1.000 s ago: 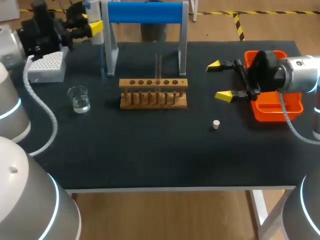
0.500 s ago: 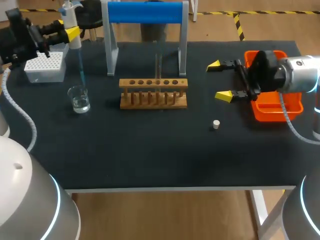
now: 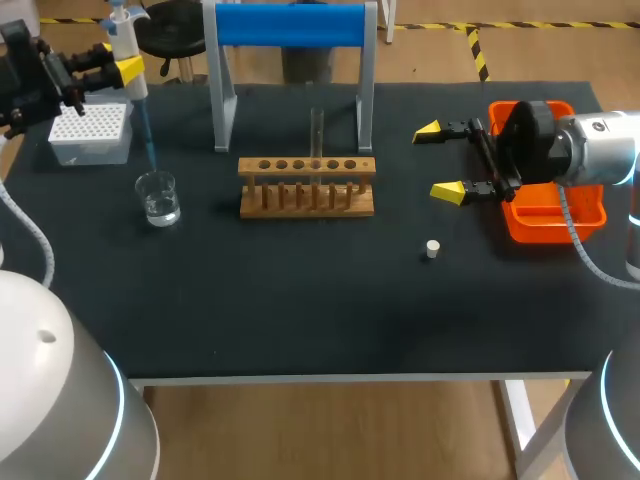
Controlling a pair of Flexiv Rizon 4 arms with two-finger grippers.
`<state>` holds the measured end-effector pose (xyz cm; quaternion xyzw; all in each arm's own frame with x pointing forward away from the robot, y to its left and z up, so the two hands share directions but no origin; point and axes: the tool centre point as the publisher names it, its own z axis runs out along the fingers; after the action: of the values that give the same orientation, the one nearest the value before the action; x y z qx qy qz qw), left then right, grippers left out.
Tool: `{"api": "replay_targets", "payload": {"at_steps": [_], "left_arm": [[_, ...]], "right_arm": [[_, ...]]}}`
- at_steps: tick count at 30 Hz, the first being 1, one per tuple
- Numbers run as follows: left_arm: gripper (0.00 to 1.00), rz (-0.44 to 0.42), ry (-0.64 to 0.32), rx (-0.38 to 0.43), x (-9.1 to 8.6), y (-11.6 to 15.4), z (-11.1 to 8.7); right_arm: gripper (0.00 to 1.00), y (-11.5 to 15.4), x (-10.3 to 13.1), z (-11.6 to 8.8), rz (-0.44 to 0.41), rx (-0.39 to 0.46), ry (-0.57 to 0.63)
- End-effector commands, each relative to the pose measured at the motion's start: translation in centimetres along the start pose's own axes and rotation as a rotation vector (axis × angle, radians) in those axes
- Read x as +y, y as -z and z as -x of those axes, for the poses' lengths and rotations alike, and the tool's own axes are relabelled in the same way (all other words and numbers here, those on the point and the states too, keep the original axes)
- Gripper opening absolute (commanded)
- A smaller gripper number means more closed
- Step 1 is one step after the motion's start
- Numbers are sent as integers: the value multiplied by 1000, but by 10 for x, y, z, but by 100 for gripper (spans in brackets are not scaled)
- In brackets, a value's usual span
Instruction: Invert the test tube, pick up the pipette, mount the tip to pipette, aspirate from beaker and dispense into the tube, eject the tip, return the pipette, and cap with the stopper.
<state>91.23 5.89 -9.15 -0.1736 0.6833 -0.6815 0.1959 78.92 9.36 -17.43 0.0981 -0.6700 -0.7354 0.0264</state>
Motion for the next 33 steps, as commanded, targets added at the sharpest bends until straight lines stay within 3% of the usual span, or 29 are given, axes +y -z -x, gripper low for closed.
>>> {"api": "replay_targets", "payload": {"at_steps": [1, 21, 33], "left_arm": [[0, -2, -2, 12, 1, -1, 5], [0, -1, -3, 12, 1, -1, 5], [0, -1, -3, 12, 1, -1, 5]], "right_arm": [[100, 0, 1, 0, -3, -1, 0], [100, 0, 1, 0, -3, -1, 0], [100, -60, 0, -11, -121, -54, -9]]}}
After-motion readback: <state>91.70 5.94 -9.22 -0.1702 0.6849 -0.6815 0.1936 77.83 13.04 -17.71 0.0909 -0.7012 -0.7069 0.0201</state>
